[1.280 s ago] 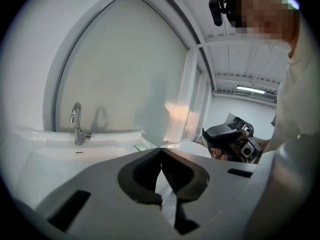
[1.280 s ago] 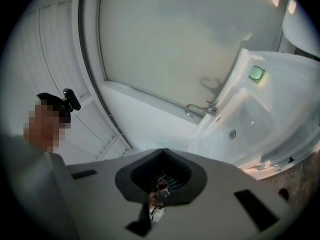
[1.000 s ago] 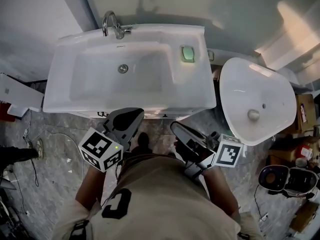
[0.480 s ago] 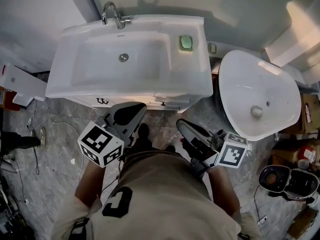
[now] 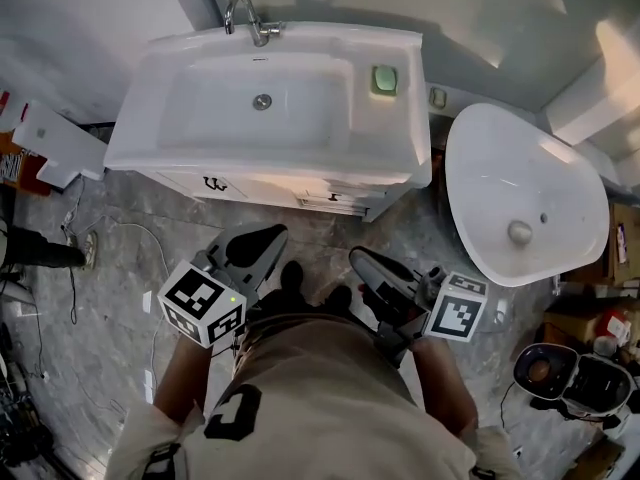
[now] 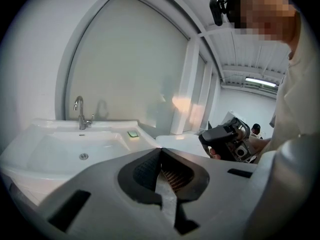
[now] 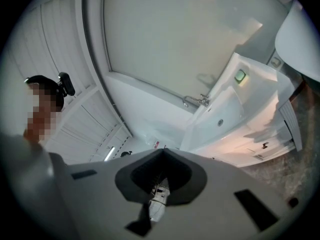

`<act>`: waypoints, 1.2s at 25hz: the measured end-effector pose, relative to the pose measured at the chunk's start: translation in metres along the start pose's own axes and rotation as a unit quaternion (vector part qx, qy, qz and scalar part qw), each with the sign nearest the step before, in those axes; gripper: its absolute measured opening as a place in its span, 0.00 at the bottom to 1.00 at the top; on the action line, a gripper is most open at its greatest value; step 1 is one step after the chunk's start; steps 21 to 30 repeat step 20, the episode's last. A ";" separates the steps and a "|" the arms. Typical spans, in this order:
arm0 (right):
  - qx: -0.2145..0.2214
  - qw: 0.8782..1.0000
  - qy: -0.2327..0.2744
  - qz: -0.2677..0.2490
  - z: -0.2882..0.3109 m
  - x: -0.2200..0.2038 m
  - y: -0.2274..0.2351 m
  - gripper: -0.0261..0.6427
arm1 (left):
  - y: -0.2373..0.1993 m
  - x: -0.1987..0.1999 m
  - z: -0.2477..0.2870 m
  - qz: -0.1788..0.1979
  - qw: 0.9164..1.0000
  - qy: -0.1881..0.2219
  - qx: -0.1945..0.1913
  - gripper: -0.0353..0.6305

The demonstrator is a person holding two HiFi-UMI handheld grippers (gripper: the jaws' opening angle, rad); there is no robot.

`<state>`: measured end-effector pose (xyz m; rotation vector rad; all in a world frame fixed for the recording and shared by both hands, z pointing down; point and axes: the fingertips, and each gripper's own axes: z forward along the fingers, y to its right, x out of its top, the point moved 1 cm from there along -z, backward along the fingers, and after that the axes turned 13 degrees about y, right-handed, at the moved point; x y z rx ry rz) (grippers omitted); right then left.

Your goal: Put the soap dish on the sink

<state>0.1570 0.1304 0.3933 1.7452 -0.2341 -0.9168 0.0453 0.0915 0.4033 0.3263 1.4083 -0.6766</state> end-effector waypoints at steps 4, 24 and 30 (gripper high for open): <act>-0.003 1.000 -0.006 0.004 0.012 -0.014 -0.005 0.05 | -0.015 0.003 -0.013 -0.001 1.000 0.010 0.006 0.08; -0.010 0.997 -0.079 0.003 0.114 -0.131 -0.045 0.05 | -0.111 -0.016 -0.146 -0.040 0.997 0.030 0.063 0.08; -0.010 0.997 -0.079 0.003 0.114 -0.131 -0.045 0.05 | -0.111 -0.016 -0.146 -0.040 0.997 0.030 0.063 0.08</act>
